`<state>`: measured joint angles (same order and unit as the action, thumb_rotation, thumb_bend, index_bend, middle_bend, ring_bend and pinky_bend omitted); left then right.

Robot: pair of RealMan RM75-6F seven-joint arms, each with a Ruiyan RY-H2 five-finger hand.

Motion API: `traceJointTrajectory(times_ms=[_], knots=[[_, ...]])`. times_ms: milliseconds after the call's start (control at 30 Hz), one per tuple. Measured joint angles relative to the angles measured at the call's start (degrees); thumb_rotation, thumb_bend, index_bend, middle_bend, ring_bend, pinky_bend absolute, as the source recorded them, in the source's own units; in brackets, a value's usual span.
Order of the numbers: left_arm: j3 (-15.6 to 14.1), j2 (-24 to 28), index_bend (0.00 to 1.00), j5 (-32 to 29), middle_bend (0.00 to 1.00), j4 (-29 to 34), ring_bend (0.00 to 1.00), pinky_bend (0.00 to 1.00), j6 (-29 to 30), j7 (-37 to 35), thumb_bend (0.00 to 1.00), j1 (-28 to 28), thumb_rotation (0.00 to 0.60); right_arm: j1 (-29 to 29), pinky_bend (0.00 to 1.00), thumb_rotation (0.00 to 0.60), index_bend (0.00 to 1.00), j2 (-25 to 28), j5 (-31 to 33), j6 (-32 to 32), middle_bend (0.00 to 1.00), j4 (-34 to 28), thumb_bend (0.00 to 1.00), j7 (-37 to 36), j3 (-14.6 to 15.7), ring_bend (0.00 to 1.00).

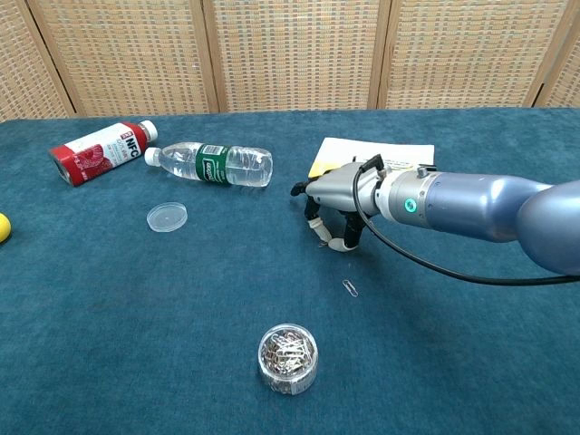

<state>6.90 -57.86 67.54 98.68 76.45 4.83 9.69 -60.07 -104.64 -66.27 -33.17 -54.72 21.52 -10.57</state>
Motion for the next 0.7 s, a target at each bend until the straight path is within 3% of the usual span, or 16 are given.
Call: traceJointTrajectory(times_ms=[267,700], knots=[[-0.04,0.12,0.00,0.40,0.00,0.14,0.00,0.00,0.12,-0.19,0.00,-0.17,0.600,0.42,0.00,0.600,0.63,1.01,-0.51,-1.68,0.00,-1.89,0.45,-1.11,-0.10,0.00],[-0.27,0.65,0.00,1.86,0.00,0.70,0.00,0.00,0.28,-1.22,0.00,-0.46,0.600,3.04,0.00,0.600,0.63,10.22,-6.27,-8.61,0.00,-17.32,0.45,-2.90,0.86,0.00]])
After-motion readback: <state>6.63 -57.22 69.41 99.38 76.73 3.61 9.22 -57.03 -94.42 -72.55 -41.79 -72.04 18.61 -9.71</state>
